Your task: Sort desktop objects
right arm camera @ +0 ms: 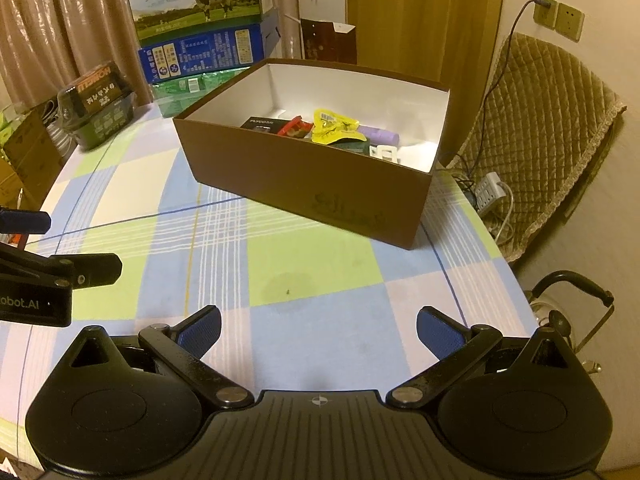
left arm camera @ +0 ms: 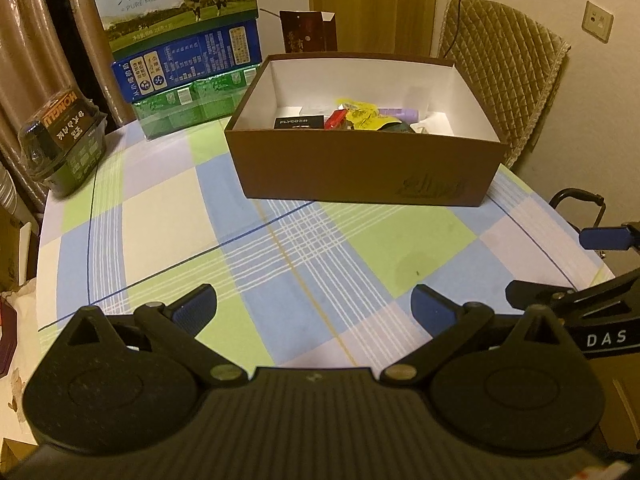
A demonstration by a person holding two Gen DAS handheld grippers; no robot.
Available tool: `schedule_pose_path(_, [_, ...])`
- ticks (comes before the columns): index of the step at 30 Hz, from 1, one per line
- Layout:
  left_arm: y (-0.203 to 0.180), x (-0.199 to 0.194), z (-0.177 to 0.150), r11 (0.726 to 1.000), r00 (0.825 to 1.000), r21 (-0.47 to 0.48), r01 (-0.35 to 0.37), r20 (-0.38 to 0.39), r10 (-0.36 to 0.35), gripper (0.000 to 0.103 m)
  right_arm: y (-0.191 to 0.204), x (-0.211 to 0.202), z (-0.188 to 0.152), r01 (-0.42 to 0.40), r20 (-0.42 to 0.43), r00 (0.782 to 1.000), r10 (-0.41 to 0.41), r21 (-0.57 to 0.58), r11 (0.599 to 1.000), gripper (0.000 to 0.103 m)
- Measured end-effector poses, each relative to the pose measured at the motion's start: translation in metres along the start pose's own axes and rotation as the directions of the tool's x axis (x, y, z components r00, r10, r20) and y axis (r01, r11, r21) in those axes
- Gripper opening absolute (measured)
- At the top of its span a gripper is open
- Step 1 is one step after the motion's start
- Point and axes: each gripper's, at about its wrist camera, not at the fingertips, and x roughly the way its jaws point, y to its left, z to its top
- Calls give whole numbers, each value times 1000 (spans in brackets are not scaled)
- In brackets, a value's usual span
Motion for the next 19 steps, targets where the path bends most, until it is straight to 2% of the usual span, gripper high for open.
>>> schedule_pose_path(19, [-10,12,19,1000,999,3,10,30,-10,102,-13,12,11,4,-2,1000,-4,14,1000,101])
